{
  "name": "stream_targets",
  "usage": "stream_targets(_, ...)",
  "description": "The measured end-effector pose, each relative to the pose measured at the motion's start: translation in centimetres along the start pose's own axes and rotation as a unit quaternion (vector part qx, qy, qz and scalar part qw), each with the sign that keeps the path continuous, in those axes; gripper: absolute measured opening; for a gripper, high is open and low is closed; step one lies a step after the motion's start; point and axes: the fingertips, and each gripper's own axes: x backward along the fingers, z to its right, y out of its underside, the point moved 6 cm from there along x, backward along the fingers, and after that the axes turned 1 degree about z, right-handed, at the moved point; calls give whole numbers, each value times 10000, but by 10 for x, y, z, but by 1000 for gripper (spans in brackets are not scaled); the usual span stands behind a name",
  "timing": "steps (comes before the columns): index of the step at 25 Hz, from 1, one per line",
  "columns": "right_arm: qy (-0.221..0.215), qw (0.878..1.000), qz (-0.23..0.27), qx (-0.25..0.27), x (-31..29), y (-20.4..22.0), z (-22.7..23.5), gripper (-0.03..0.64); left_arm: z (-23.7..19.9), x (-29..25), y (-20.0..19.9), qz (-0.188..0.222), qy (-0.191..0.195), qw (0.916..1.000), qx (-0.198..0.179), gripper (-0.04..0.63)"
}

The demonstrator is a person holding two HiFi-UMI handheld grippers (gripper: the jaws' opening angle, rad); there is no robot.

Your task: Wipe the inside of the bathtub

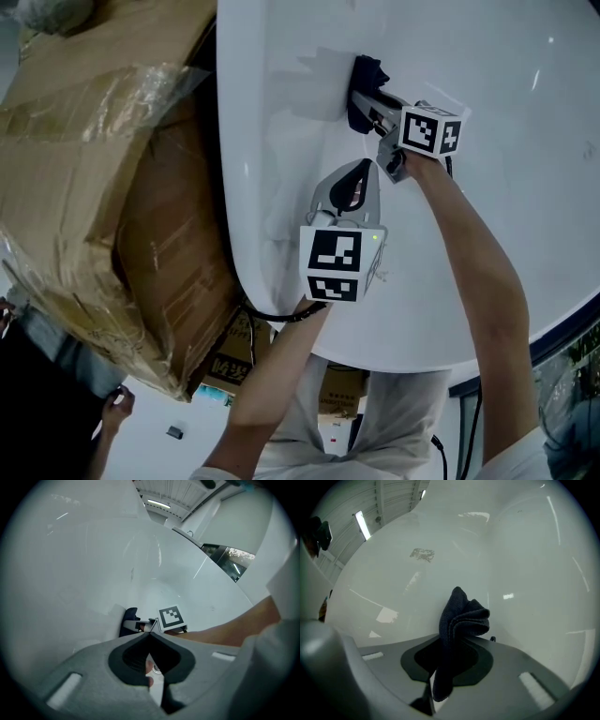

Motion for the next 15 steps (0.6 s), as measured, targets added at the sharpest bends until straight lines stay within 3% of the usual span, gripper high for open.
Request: stream_targets(15, -561, 9983, -103, 68, 14, -6, -55, 48, 6, 28, -14, 82, -47, 10000, 28, -2)
